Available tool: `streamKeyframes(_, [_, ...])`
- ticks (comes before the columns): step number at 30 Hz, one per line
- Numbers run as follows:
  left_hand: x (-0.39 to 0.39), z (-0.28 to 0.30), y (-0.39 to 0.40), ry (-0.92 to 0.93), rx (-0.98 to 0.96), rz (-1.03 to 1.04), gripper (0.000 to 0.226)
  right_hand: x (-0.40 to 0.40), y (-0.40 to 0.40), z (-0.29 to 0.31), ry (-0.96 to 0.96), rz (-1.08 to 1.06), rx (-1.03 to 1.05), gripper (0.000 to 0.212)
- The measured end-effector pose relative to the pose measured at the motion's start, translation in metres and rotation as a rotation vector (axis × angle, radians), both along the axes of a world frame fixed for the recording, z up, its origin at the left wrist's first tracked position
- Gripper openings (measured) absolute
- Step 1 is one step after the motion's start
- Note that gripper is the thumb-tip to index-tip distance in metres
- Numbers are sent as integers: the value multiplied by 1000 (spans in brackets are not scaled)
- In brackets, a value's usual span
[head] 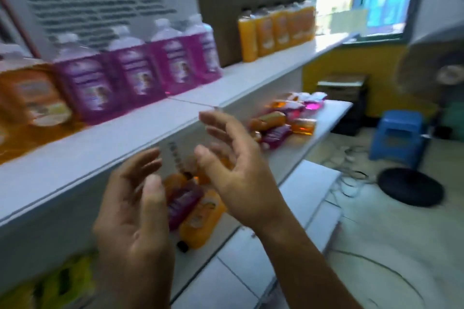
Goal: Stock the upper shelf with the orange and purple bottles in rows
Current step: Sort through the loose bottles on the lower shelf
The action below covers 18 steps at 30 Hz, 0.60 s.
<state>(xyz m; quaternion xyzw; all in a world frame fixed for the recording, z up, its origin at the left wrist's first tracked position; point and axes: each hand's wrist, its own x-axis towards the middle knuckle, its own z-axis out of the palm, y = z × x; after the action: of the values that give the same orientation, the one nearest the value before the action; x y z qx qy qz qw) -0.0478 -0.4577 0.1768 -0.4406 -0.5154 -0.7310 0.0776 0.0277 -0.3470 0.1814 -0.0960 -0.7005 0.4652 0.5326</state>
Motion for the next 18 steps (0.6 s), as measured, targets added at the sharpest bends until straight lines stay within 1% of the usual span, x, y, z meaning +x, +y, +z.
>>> streamKeyframes(2, [8,-18,15,-101,-33,-75,25,20,14,-25,-143,-93,-24,42])
streamKeyframes(5, [16,-44,34,-202,-214,-91,31,43,31,-58,-310,-201,-69,40])
streamKeyframes(7, [19,-56,45,-223,-307,-104,35,52,39,-76,-381,-231,-113,40])
streamKeyframes(12, [27,-74,71,-177,-471,-87,27,63,65,-106,-479,-232,-189,36])
streamKeyframes(18, [38,-76,112,-195,-548,-77,25,78,122,-126,-493,-206,-265,31])
